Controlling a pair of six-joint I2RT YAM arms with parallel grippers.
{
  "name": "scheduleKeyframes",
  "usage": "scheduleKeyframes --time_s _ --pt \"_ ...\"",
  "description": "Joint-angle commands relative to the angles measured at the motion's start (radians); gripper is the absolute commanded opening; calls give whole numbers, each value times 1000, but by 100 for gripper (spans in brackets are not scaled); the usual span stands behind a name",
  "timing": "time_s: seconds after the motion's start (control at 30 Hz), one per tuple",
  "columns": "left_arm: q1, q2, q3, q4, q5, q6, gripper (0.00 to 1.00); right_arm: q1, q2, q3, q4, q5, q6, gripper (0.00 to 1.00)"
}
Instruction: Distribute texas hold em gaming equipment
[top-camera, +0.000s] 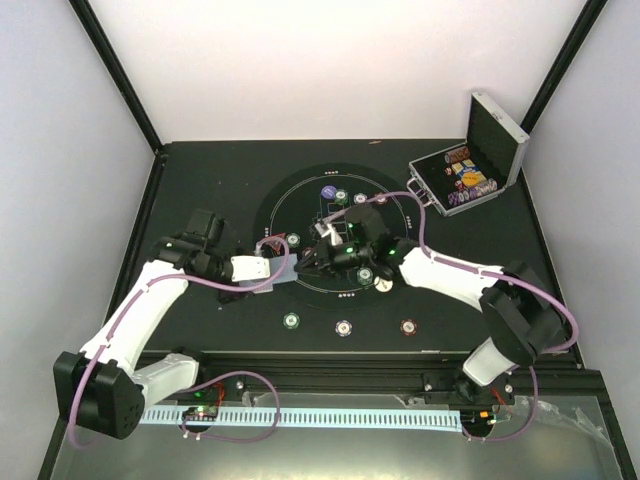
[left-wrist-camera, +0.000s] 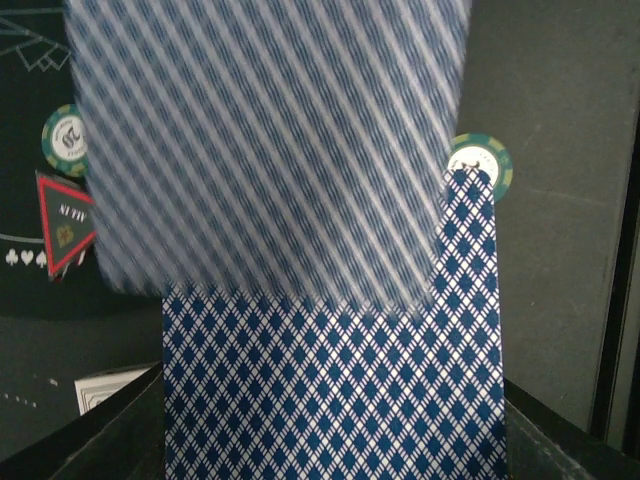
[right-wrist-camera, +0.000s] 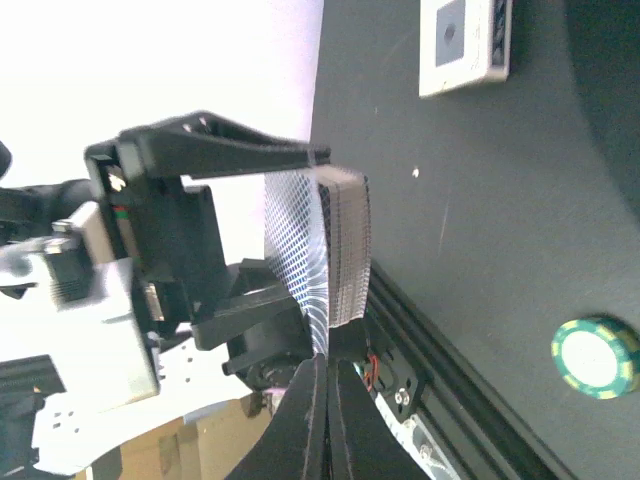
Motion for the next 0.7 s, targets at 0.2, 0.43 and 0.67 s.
scheduleKeyframes --time_s 0.2,0.43,0.67 --pt "125 37 31 -12 13 48 1 -214 5 56 -103 -124 -141 1" --pt "131 13 59 -51 45 41 2 -243 300 371 -242 -105 -236 1" --pt "131 -3 52 -63 43 26 2 -243 623 754 -355 -52 -257 1"
